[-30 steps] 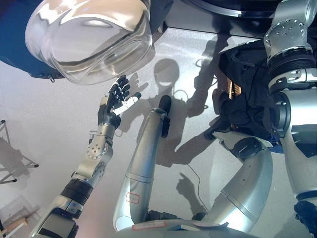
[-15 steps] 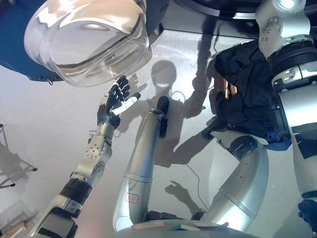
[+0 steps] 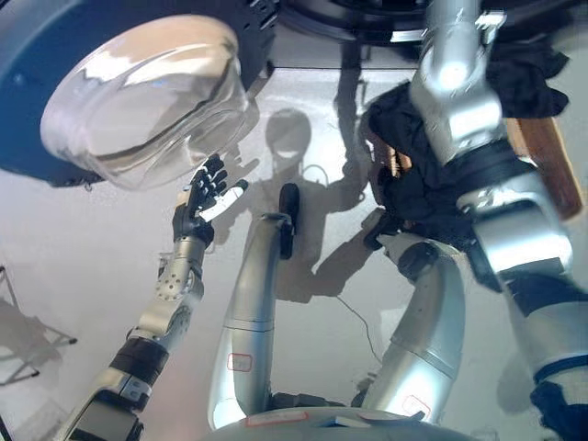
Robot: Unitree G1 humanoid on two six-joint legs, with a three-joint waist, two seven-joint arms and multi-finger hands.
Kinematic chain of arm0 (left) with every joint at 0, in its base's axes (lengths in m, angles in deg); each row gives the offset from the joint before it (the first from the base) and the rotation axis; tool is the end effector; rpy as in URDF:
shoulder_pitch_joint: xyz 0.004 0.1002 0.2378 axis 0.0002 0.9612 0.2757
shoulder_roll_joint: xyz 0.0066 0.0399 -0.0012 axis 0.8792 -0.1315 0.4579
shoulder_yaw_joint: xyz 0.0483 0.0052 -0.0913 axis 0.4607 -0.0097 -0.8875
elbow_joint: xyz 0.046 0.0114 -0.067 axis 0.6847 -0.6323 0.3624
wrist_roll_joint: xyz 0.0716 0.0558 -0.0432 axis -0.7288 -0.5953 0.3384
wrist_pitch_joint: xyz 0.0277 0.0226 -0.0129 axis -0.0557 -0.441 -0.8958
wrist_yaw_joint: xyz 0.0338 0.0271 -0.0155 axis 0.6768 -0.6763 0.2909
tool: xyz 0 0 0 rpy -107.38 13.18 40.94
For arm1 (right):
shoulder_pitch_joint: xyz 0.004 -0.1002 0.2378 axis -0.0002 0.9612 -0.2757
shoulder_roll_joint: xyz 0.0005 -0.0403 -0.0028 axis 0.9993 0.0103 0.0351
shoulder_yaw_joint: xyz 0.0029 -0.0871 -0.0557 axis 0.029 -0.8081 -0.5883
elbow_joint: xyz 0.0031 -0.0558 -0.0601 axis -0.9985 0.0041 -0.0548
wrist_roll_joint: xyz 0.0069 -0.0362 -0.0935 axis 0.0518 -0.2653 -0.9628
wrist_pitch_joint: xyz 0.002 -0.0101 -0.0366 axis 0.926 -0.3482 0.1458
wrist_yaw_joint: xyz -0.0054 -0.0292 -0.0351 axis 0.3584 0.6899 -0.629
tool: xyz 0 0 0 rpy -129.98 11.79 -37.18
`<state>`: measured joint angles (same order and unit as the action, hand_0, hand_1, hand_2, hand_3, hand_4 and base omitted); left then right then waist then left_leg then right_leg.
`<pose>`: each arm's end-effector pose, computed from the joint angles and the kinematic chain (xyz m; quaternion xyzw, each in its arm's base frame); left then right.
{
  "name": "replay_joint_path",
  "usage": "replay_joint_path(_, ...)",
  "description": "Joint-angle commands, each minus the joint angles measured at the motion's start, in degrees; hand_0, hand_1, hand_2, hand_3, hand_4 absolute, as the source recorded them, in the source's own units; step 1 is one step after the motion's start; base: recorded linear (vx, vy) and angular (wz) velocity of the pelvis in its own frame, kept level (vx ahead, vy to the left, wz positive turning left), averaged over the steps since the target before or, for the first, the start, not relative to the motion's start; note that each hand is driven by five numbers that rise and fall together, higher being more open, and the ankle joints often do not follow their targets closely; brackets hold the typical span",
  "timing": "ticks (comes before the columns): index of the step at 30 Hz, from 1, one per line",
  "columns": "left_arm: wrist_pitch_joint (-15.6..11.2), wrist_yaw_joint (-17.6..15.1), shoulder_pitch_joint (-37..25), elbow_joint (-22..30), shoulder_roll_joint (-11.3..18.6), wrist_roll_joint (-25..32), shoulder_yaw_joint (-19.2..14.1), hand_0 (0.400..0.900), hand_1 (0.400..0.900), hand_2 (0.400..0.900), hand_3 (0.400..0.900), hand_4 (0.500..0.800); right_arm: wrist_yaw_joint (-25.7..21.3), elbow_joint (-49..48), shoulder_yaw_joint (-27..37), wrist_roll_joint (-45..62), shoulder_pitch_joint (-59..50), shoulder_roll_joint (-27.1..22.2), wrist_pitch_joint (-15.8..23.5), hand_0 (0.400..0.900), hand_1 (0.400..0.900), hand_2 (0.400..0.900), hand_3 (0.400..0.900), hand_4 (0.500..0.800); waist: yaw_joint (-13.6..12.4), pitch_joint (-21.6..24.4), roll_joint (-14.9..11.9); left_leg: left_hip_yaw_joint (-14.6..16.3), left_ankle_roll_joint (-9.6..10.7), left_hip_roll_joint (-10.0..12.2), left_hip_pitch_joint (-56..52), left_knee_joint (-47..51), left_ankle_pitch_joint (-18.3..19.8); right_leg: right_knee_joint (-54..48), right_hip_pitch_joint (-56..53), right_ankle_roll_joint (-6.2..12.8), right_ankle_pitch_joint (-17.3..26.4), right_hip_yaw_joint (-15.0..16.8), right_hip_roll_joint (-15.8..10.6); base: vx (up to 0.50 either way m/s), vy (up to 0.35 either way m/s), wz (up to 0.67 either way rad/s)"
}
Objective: Put the clothes in the basket into the washing machine.
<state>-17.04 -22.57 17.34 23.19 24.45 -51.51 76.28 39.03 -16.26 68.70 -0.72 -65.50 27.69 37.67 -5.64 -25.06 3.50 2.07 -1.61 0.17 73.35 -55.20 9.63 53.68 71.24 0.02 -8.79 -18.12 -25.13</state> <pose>0.2335 0.1910 0.0450 -0.0531 -0.0324 0.0467 0.9970 0.3481 -0.1362 0.2766 -0.0678 -0.3510 -0.0704 0.9313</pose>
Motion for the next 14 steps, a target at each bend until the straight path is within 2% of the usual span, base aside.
replay_joint_path(1, -4.8, 0.0, 2.8, -1.3, -2.9, -1.3, -2.9, 0.900, 0.900, 0.900, 0.900, 0.800, 0.1, -6.4, 3.1, -2.4, 9.7, 3.0, 6.0, 0.900, 0.900, 0.900, 0.900, 0.800, 2.1, 8.8, -0.5, 1.0, 1.8, -0.7, -6.1, 11.9, -2.6, -3.6, -3.1, 7.02, -0.4, -5.4, 3.8, -0.01, 0.037, -0.14)
replay_joint_path(2, -4.9, 0.1, 2.9, -1.3, -2.9, -1.3, -2.8, 0.900, 0.900, 0.900, 0.900, 0.800, 0.1, -6.7, 3.2, -2.5, 10.2, 3.0, 5.9, 0.900, 0.900, 0.900, 0.900, 0.800, 2.0, 8.6, -0.5, 0.9, 1.8, -0.7, -6.9, 12.4, -2.8, -4.1, -3.9, 7.06, -0.2, -5.6, 3.9, 0.01, 0.049, -0.23)
replay_joint_path(3, -4.4, 0.5, 3.1, -4.6, -4.5, -1.5, -3.2, 0.900, 0.900, 0.900, 0.900, 0.800, 1.7, -8.5, 4.2, -2.2, 17.2, 5.4, 6.4, 0.900, 0.900, 0.900, 0.900, 0.800, 3.4, 8.7, -1.3, 1.4, 1.8, -0.4, -11.6, 16.7, -3.6, -8.1, -8.1, 7.78, 0.8, -6.0, 5.5, 0.03, 0.048, -0.24)
replay_joint_path(5, -3.9, 1.3, 3.4, -7.8, -6.1, -1.4, -3.7, 0.900, 0.900, 0.900, 0.900, 0.800, 3.3, -9.2, 4.9, -1.9, 23.4, 7.4, 6.4, 0.900, 0.900, 0.900, 0.900, 0.800, 4.3, 8.7, -2.2, 1.4, 1.9, -0.3, -17.4, 21.2, -4.6, -12.2, -13.3, 8.25, 1.8, -6.3, 6.5, 0.07, 0.044, -0.29)
replay_joint_path(8, -3.2, 2.5, 3.9, -15.4, -9.0, -1.3, -4.9, 0.900, 0.900, 0.900, 0.900, 0.800, 5.7, -8.9, 5.8, 0.1, 33.8, 11.2, 6.8, 0.900, 0.900, 0.900, 0.900, 0.800, 6.2, 9.4, -3.7, 1.7, 2.5, 0.1, -28.2, 28.2, -5.8, -20.8, -23.5, 9.14, 4.0, -6.2, 8.4, 0.14, 0.038, -0.27)
replay_joint_path(9, -2.9, 3.0, 4.0, -18.2, -9.6, -1.6, -5.7, 0.900, 0.900, 0.900, 0.900, 0.800, 6.9, -7.7, 5.8, 0.3, 36.4, 11.8, 6.6, 0.900, 0.900, 0.900, 0.900, 0.800, 6.6, 9.5, -4.2, 2.4, 2.2, 0.0, -31.4, 31.1, -8.3, -24.8, -27.3, 8.43, 6.6, -7.4, 9.1, 0.12, 0.042, -0.20)
replay_joint_path(12, -1.9, 5.4, 5.6, -24.3, -11.0, -2.4, -8.2, 0.900, 0.900, 0.900, 0.900, 0.800, 9.3, -2.3, 7.1, 0.4, 44.2, 13.0, 5.5, 0.900, 0.900, 0.900, 0.900, 0.800, 7.3, 10.2, -5.2, 2.6, 2.8, 0.1, -42.4, 37.3, -9.4, -32.9, -39.1, 9.18, 8.5, -8.2, 11.5, 0.22, 0.033, -0.25)
replay_joint_path(14, -0.4, 7.3, 6.7, -29.8, -12.1, -4.0, -10.2, 0.900, 0.900, 0.900, 0.900, 0.800, 10.1, 4.4, 8.3, -1.0, 49.2, 13.8, 4.1, 0.900, 0.900, 0.900, 0.900, 0.800, 7.3, 11.3, -5.6, 3.0, 3.4, 0.2, -50.0, 42.0, -10.4, -38.5, -47.8, 9.89, 9.6, -8.6, 12.9, 0.23, 0.007, -0.20)
